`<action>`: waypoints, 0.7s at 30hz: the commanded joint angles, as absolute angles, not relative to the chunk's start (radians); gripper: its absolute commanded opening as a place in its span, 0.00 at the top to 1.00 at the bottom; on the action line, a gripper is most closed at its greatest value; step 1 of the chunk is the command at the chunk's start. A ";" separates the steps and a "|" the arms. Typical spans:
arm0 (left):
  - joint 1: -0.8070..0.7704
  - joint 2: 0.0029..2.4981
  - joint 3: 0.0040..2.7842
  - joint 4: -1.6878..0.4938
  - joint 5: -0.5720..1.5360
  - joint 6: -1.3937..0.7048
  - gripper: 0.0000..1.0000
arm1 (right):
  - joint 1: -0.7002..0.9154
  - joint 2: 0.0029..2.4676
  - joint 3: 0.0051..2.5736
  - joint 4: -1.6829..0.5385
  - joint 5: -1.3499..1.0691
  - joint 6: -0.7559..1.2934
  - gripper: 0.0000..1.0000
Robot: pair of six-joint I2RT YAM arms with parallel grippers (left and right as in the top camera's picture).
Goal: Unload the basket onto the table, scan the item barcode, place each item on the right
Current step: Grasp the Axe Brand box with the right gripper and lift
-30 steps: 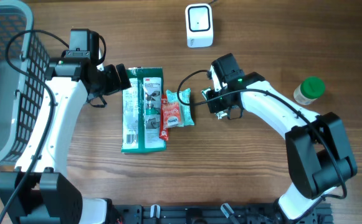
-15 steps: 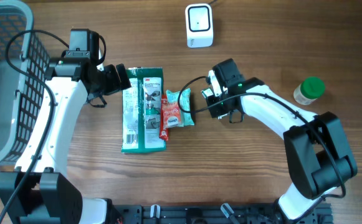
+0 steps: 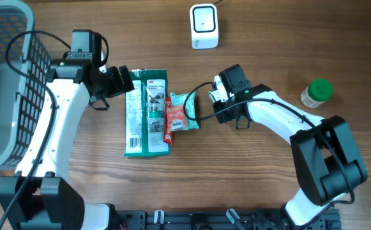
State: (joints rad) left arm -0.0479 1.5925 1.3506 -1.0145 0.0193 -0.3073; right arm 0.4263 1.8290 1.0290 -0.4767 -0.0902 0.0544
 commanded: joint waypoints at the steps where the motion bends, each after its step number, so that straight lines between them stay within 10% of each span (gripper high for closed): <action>1: -0.050 1.594 1.359 -1.015 0.006 -0.292 0.00 | 0.410 1.744 1.067 -0.522 -0.249 0.036 0.80; 21: -0.050 1.594 1.359 -1.015 0.006 -0.292 0.00 | 0.282 1.503 1.090 -0.822 -1.229 -0.314 0.83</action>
